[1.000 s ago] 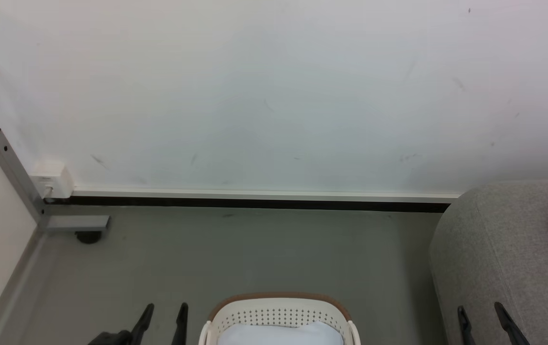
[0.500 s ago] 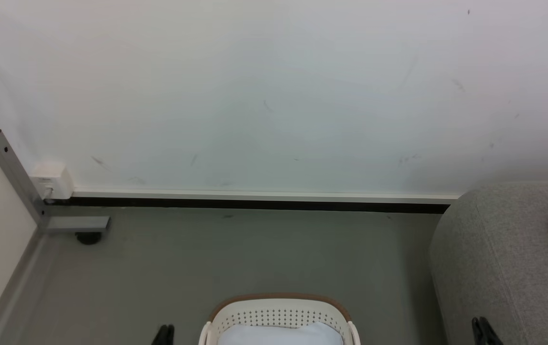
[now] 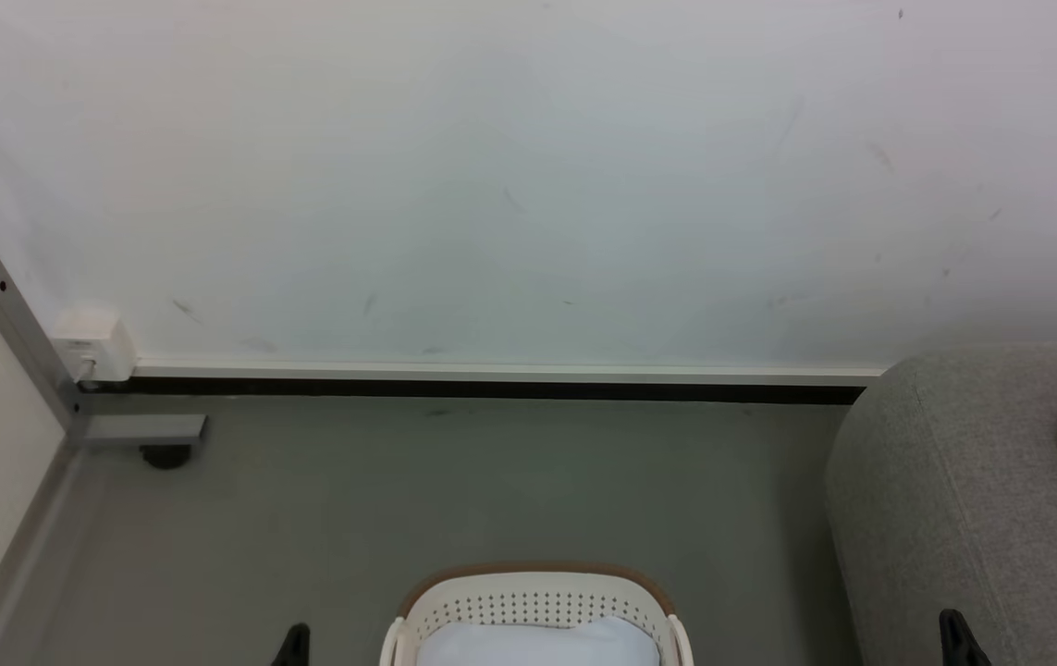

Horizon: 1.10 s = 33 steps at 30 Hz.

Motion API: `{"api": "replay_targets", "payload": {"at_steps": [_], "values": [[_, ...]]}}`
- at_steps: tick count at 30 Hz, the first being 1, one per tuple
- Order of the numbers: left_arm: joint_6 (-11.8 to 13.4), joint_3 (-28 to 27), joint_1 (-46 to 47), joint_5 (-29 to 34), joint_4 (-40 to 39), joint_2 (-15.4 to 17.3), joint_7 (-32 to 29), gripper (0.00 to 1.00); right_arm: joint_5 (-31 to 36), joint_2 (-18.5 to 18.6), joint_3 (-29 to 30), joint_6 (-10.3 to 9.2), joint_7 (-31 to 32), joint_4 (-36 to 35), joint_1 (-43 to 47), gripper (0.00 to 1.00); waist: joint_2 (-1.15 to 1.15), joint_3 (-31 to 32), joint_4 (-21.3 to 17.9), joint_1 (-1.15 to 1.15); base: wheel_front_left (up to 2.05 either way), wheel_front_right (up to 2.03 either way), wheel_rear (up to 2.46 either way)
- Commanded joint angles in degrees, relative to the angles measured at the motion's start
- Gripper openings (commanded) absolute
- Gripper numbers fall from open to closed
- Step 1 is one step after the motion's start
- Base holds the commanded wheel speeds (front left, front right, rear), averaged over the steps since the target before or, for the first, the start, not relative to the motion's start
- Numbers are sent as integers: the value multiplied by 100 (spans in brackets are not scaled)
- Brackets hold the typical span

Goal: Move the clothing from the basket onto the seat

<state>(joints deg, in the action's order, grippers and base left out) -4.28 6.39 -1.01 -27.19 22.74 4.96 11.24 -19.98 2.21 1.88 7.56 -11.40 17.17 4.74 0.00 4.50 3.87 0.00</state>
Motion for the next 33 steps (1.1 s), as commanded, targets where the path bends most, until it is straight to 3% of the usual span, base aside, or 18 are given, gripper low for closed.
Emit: {"api": "replay_targets", "payload": {"at_steps": [1, 33], "values": [[-43, -73, 179, -314, -131, 15, -62, 0, -322, 42, 33, -2, 68, -111, -191, 0, 0, -8, -7, 0, 0, 0, 0], [-159, -556, 412, -2767, -441, -73, -732, 0, -3048, 62, 202, -5, 744, -212, -565, 0, 0, -137, -114, 0, 0, 0, 0]]}}
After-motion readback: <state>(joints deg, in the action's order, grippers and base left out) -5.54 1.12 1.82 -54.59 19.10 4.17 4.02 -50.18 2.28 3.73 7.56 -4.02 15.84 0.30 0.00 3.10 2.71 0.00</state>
